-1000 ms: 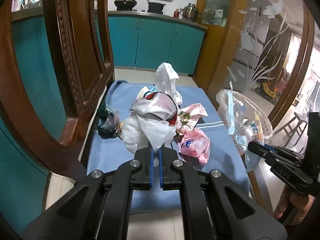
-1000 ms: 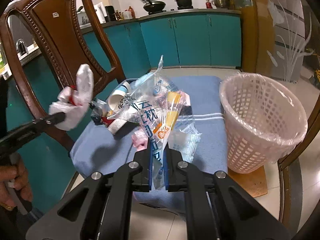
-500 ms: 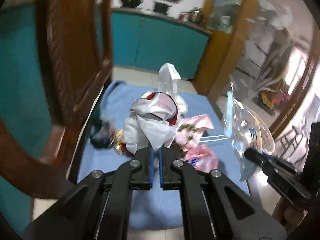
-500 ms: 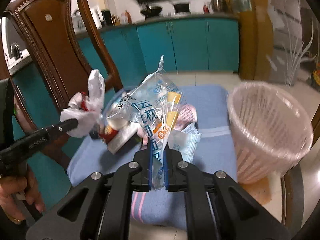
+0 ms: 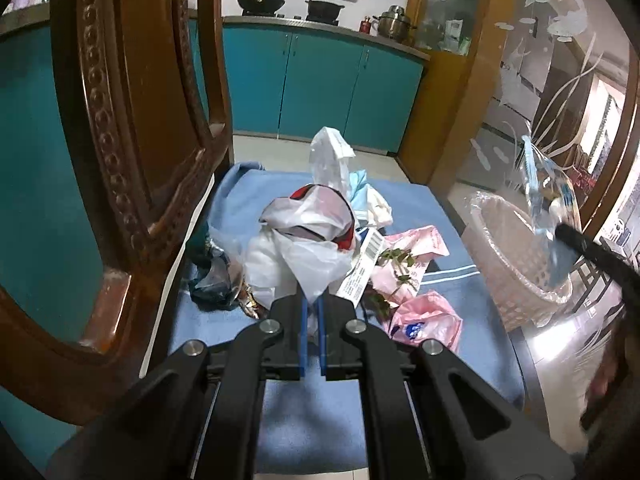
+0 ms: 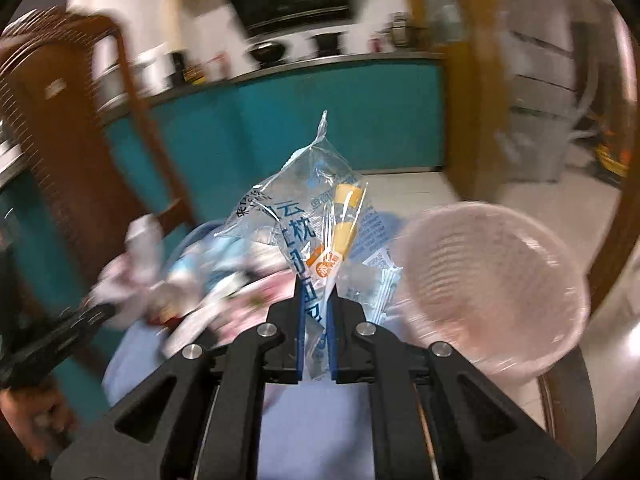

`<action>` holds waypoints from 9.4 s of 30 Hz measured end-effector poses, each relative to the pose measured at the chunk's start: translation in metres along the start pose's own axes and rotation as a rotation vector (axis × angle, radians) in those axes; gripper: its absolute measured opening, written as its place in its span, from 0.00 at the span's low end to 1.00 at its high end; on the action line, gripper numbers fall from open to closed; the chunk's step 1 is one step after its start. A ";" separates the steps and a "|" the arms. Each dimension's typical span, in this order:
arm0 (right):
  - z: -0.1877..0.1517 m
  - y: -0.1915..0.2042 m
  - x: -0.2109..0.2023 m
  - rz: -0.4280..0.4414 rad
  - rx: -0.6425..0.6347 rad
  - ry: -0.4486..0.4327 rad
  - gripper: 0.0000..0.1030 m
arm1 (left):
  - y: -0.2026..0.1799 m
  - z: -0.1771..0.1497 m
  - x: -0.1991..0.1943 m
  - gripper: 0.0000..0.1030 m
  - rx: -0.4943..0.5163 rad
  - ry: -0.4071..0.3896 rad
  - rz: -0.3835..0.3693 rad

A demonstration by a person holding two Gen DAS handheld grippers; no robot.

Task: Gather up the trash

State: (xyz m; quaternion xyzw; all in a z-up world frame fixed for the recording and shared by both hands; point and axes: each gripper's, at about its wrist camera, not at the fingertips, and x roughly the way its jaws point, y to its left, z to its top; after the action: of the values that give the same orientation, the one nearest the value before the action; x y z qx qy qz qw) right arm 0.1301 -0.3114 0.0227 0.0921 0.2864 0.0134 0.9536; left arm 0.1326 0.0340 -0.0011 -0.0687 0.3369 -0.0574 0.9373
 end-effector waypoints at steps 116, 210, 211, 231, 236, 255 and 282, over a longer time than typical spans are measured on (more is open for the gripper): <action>-0.070 0.085 -0.033 0.176 -0.106 0.132 0.97 | 0.024 0.017 0.095 0.60 0.038 0.162 0.387; -0.074 0.085 -0.012 0.180 -0.153 0.193 0.47 | 0.002 -0.030 -0.029 0.27 0.034 0.006 -0.075; -0.074 0.085 -0.012 0.181 -0.153 0.194 0.47 | 0.002 -0.030 -0.029 0.27 0.036 0.007 -0.076; -0.032 0.024 -0.016 0.016 -0.077 0.050 0.48 | 0.003 -0.031 -0.028 0.28 0.032 0.018 -0.074; -0.013 -0.049 0.010 -0.069 0.087 0.046 0.49 | 0.003 -0.032 -0.027 0.28 0.033 0.024 -0.074; 0.000 -0.115 -0.063 -0.102 0.331 -0.191 0.97 | -0.041 -0.036 -0.019 0.28 0.135 0.026 -0.085; -0.025 -0.010 -0.035 0.162 0.179 0.060 0.98 | -0.057 -0.008 -0.017 0.88 0.187 0.007 -0.014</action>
State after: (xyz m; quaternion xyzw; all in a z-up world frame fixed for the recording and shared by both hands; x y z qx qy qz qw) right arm 0.0869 -0.3203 0.0197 0.1991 0.3066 0.0676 0.9283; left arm 0.1111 -0.0201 0.0125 0.0167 0.3327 -0.0954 0.9380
